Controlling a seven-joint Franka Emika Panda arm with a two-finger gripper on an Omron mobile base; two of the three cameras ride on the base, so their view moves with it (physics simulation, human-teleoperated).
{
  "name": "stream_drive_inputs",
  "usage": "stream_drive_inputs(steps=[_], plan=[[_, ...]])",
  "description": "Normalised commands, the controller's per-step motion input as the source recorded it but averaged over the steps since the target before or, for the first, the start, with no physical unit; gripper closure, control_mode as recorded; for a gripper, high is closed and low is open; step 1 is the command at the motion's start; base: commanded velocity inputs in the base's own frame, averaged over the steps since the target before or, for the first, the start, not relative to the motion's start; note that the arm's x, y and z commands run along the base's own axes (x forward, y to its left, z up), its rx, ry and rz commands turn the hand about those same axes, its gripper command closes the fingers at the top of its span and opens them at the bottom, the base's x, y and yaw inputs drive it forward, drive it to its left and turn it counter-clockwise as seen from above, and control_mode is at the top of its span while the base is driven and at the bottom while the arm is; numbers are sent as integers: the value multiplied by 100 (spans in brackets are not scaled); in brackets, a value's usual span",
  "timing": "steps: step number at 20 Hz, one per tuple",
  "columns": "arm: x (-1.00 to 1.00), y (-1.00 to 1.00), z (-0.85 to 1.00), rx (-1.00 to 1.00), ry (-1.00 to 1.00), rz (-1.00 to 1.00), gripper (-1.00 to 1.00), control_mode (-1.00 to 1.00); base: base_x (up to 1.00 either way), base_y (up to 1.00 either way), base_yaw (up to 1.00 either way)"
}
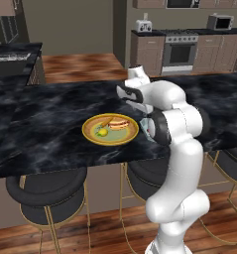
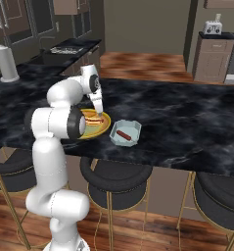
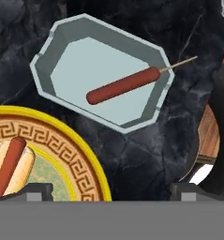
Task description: Place one cooked food and one vegetable from the large plate to each tupperware container.
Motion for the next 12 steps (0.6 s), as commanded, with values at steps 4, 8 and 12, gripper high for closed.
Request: stream_drive_inputs(steps=[4,8,12], plan=[[-5,49,0,32,8,77,-100,-100,0,0,0],[0,66,0,32,13,74,-100,-100,0,0,0],[-4,63,-5,4,6,57,-100,-100,0,0,0]])
